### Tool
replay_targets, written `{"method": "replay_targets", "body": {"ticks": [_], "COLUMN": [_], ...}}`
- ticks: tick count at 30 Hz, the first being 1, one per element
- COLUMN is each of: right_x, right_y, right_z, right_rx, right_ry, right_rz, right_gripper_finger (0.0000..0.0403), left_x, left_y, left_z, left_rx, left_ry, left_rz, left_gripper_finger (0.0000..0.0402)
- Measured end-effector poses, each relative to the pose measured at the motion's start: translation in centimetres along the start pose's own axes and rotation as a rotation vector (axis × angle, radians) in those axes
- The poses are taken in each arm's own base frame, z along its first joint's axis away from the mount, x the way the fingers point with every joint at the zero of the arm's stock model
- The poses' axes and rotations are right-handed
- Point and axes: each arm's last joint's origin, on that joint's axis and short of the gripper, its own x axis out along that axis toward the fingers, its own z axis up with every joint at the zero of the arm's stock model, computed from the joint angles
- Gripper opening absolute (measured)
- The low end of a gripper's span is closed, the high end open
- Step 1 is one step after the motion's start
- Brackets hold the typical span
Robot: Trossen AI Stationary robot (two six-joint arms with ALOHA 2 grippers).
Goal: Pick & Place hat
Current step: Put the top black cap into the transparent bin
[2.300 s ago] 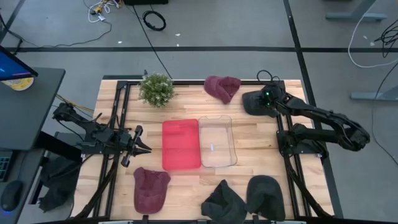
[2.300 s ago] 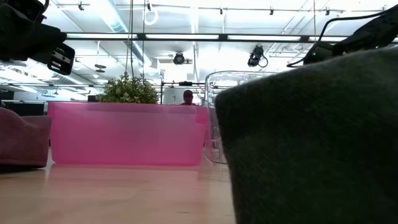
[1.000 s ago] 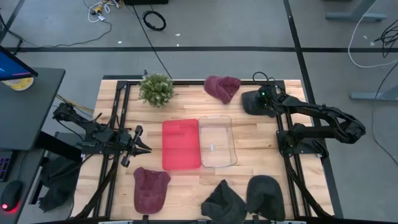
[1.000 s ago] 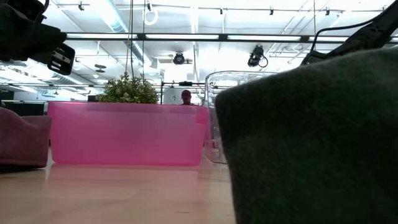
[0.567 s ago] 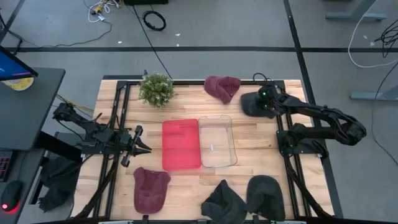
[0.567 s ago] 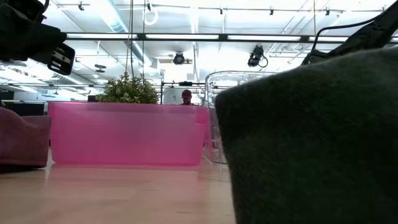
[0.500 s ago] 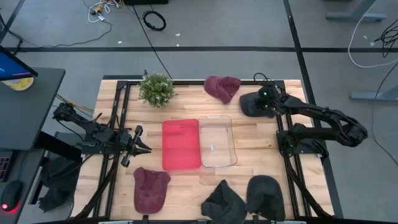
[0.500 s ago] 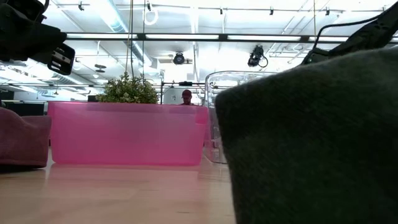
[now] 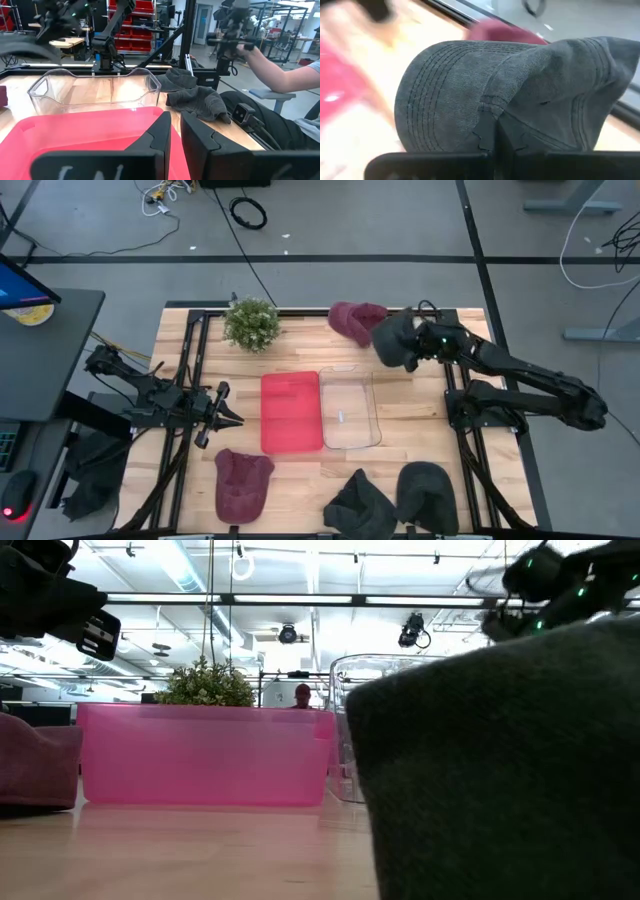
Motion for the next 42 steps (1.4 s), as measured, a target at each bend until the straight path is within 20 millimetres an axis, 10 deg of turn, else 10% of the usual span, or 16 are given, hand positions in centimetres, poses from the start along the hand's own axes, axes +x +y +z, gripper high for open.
{"method": "replay_targets", "body": {"ticks": [19,42], "right_x": [-3.7,0.1], "right_y": [8.9,14.4], "right_z": [0.6,-1.2], "right_rx": [-0.57,-1.015], "right_ry": [-0.208,-0.265], "right_rz": [0.485,0.713], "right_gripper_finger": [0.0,0.0], "left_x": [0.0,0.0], "left_y": [0.0,0.0], "left_z": [0.0,0.0], "left_rx": [0.0,0.0], "left_ry": [0.0,0.0], "left_rz": [0.0,0.0], "left_gripper_finger": [0.0044,0.0044]}}
